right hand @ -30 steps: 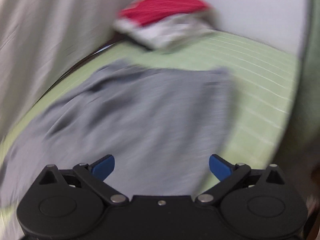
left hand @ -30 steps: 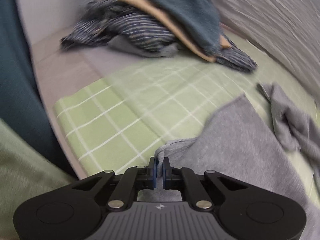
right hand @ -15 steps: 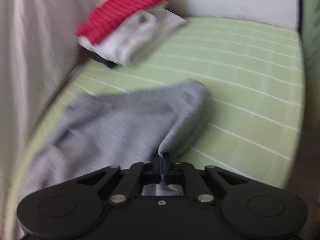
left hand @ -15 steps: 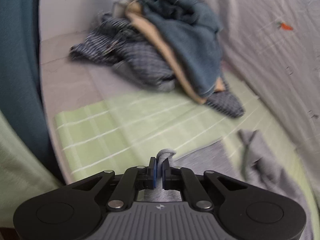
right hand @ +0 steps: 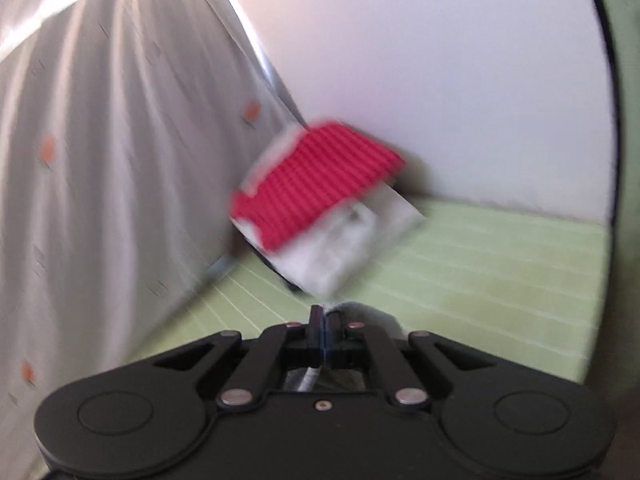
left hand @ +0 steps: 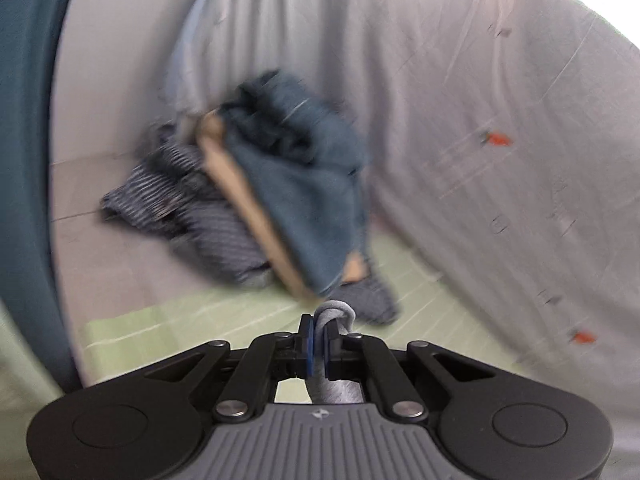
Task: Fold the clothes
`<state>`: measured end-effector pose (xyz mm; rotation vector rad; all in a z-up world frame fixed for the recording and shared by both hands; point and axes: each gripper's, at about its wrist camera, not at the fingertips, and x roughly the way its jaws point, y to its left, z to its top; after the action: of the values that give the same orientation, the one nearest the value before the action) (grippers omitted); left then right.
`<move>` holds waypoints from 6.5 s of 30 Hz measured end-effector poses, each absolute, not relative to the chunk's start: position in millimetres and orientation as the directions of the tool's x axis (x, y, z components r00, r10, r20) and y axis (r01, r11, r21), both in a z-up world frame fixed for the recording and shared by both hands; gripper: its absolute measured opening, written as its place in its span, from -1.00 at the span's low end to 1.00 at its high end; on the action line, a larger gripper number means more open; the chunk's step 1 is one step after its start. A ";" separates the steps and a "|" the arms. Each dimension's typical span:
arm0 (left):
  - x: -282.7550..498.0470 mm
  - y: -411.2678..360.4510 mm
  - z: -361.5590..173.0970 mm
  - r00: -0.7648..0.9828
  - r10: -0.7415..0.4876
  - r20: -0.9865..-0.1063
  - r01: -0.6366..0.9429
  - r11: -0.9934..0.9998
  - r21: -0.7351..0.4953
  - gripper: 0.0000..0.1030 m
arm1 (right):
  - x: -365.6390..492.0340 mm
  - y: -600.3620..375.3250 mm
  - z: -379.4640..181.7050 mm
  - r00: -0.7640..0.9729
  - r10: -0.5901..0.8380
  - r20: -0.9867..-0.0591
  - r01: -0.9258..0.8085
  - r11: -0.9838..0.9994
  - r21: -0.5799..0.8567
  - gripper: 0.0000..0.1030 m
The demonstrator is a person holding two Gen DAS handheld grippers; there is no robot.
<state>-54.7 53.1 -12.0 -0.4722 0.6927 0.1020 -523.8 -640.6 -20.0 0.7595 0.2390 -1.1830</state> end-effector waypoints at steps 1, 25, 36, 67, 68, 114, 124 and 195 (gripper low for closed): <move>-58.5 56.0 -20.7 0.750 -0.051 -0.659 -0.266 0.889 -0.372 -0.92 | -529.1 -638.1 -33.3 0.362 -0.729 -0.581 0.909 0.139 0.392 -0.99; -24.2 2.1 -49.5 0.649 0.054 -0.759 -0.213 0.970 -0.113 0.22 | -433.0 -645.1 -63.9 0.128 -0.725 -0.677 0.962 0.256 -0.093 0.94; 24.5 -90.7 -99.1 0.514 -0.127 -0.848 -0.126 0.967 -0.221 0.29 | -341.1 -692.7 -79.8 0.312 -0.625 -0.715 0.929 0.359 0.091 0.91; 80.5 -113.6 -117.7 0.515 -0.109 -0.850 -0.057 0.985 -0.161 0.16 | -295.0 -808.8 -84.2 0.106 -0.688 -0.717 0.975 0.213 -0.060 0.20; 83.2 -114.2 -114.9 0.525 -0.117 -0.843 -0.056 0.984 -0.171 0.17 | -293.9 -802.5 -84.7 0.108 -0.696 -0.710 0.972 0.224 -0.073 0.41; 256.8 -177.0 -88.4 0.710 -0.176 -0.682 0.121 0.984 -0.128 0.10 | -233.9 -725.7 -109.6 0.160 -0.596 -0.786 0.941 0.334 -0.061 0.82; 164.2 -124.4 -142.4 0.586 -0.090 -0.805 -0.154 0.964 -0.219 0.20 | -215.2 -714.1 -118.2 0.206 -0.554 -0.807 0.923 0.384 -0.028 0.83; -113.6 -118.6 -130.2 0.450 -0.124 -0.884 0.085 0.992 -0.096 0.51 | -507.2 -632.8 -118.7 0.411 -0.493 -0.767 0.910 0.173 0.376 1.00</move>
<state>-113.6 -118.6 -130.2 -0.0398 1.0962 -0.1289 -507.2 -632.8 -118.7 0.9343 0.5427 -1.0670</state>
